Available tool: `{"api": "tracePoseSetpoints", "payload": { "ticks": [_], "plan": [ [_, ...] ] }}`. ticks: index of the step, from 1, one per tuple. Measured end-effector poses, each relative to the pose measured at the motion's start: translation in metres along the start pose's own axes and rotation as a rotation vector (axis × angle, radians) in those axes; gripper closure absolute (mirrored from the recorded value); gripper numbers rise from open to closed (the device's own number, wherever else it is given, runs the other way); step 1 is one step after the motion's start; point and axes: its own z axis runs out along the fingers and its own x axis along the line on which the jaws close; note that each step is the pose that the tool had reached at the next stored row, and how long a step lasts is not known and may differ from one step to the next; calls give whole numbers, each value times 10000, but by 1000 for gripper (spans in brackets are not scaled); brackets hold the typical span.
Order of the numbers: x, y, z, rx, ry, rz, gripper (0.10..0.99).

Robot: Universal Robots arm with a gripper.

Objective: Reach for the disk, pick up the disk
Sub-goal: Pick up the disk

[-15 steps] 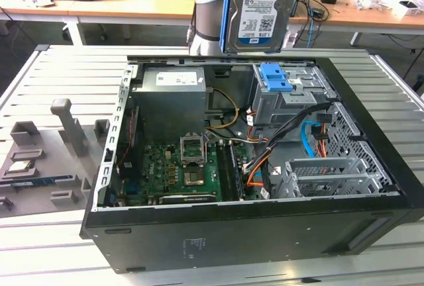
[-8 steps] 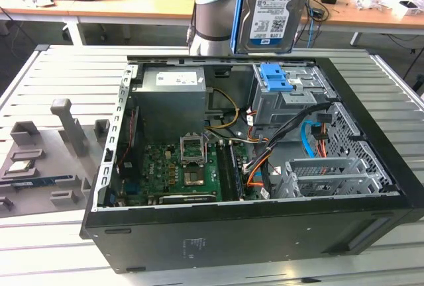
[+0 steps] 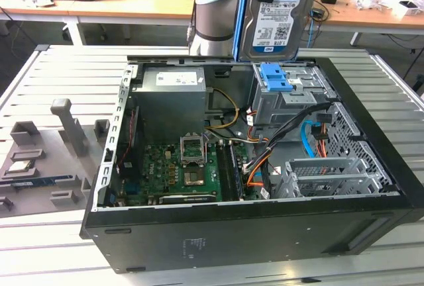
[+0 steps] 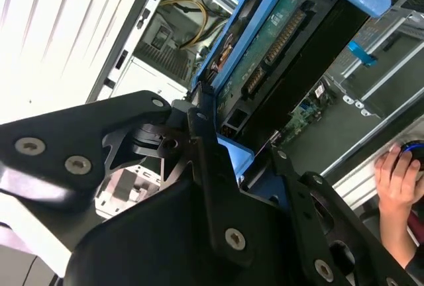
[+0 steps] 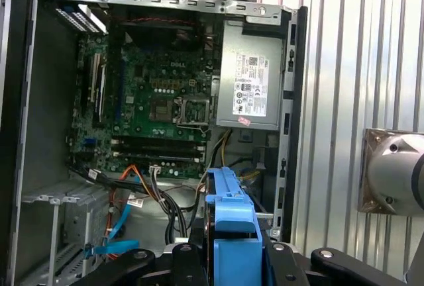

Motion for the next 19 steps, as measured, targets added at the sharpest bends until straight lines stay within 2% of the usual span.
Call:
{"api": "tracePoseSetpoints", "payload": {
  "ticks": [6, 14, 19],
  "plan": [
    [157, 12, -1, 0, 1, 0, 718],
    [295, 23, -2, 0, 0, 0, 718],
    [424, 34, -3, 0, 1, 0, 718]
  ]
}}
